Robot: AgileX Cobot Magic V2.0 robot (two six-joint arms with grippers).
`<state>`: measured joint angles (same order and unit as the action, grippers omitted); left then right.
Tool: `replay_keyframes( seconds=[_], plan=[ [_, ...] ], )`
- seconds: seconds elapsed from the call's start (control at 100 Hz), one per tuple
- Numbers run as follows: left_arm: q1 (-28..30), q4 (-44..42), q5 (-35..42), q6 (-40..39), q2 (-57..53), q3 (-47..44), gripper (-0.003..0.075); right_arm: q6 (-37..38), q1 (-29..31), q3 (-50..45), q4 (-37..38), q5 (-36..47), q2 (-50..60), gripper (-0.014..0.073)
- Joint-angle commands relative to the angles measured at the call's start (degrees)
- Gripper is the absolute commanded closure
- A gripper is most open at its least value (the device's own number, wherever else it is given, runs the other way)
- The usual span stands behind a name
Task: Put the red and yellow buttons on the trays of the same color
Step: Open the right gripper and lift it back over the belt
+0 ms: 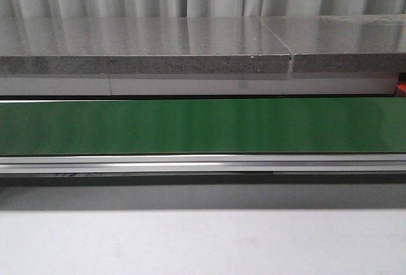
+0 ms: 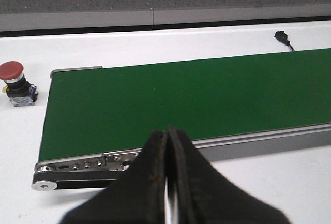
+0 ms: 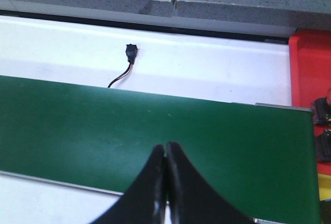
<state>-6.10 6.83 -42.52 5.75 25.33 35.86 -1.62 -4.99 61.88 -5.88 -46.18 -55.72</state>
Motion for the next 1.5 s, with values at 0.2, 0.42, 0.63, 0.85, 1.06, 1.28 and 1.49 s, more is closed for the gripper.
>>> replay_keyframes(
  seconds=[0.2, 0.42, 0.63, 0.85, 1.06, 1.28, 1.49],
  plan=[
    [-0.5, 0.6, 4.8, 0.0, 0.3, 1.6, 0.0741, -0.8, -1.0, -9.4, 0.3, 3.0, 11.2, 0.0578],
    [-0.5, 0.6, 4.8, 0.0, 0.3, 1.6, 0.0741, -1.0, -1.0, -19.0, 0.3, 3.3, 22.6, 0.0578],
    [-0.5, 0.6, 6.0, 0.0, 0.3, 1.6, 0.0741, -1.0, -1.0, -23.3, 0.3, 3.1, 32.4, 0.0578],
    [-0.5, -0.4, 7.3, -0.5, 1.3, 1.7, 0.0741, -1.0, -1.0, -23.4, 0.3, 2.5, 35.4, 0.0578],
    [1.9, -2.8, 7.6, -7.2, 8.9, 4.2, 0.0741, -1.0, -1.0, -23.4, 0.3, 2.2, 35.3, 0.0578],
    [8.5, -2.8, 6.3, -10.8, 21.3, 11.3, 0.0741, -1.0, -1.0, -23.4, 0.3, 2.2, 35.3, 0.0578],
    [15.5, -2.4, 5.0, -10.8, 32.8, 18.1, 0.0532, -1.0, -1.0, -23.4, 0.3, 2.2, 35.3, 0.0578]
  ],
)
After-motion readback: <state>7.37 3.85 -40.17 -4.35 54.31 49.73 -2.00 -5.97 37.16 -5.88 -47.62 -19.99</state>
